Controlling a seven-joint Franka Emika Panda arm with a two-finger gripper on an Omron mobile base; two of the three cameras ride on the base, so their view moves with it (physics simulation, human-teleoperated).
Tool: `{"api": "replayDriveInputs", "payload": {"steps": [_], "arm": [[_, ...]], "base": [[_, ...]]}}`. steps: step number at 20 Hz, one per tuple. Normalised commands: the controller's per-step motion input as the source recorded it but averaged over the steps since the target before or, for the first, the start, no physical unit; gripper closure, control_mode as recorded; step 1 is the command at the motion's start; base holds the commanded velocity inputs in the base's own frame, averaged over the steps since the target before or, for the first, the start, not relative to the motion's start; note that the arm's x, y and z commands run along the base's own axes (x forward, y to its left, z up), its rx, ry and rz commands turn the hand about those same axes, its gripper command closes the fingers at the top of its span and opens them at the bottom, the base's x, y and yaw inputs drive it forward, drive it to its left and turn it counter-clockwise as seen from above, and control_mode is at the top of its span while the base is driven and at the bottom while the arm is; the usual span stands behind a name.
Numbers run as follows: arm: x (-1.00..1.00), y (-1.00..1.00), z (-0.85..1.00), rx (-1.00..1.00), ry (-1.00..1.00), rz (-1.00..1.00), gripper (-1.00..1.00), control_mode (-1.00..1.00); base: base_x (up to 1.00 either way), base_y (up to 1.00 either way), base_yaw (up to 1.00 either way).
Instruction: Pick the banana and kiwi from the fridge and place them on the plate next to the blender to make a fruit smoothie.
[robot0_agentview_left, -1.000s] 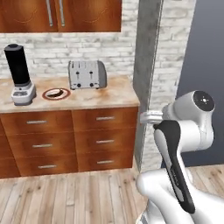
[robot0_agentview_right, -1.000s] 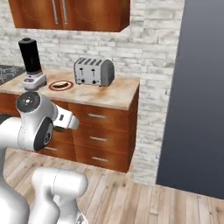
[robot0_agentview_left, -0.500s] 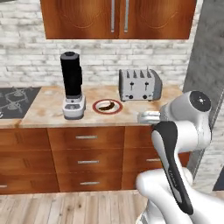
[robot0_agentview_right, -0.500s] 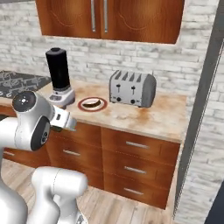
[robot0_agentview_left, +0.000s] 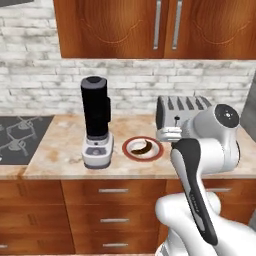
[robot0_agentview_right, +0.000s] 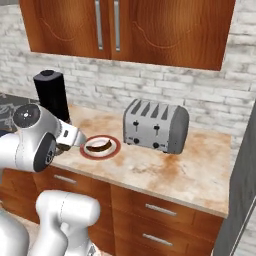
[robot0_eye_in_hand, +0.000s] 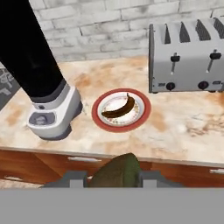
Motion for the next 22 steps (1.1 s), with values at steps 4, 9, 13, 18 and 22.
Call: {"api": "replayDriveInputs", "payload": {"steps": [4, 9, 13, 18, 22], "arm": [[0.47, 0.0, -0.42, -0.01, 0.09, 0.0, 1.0, -1.0], [1.0, 0.04, -1.0, -0.06, 0.22, 0.01, 1.0, -1.0], [1.0, 0.16, -0.77, -0.02, 0.14, 0.04, 1.0, -1.0], [0.92, 0.05, -0.36, 0.0, 0.01, 0.01, 1.0, -1.0], [0.79, 0.09, -0.46, -0.01, 0.07, 0.0, 1.0, -1.0]], "base": [[0.39, 0.0, 0.0], [0.0, 0.0, 0.0], [0.0, 0.0, 0.0], [0.0, 0.0, 0.0], [0.0, 0.0, 0.0]]}}
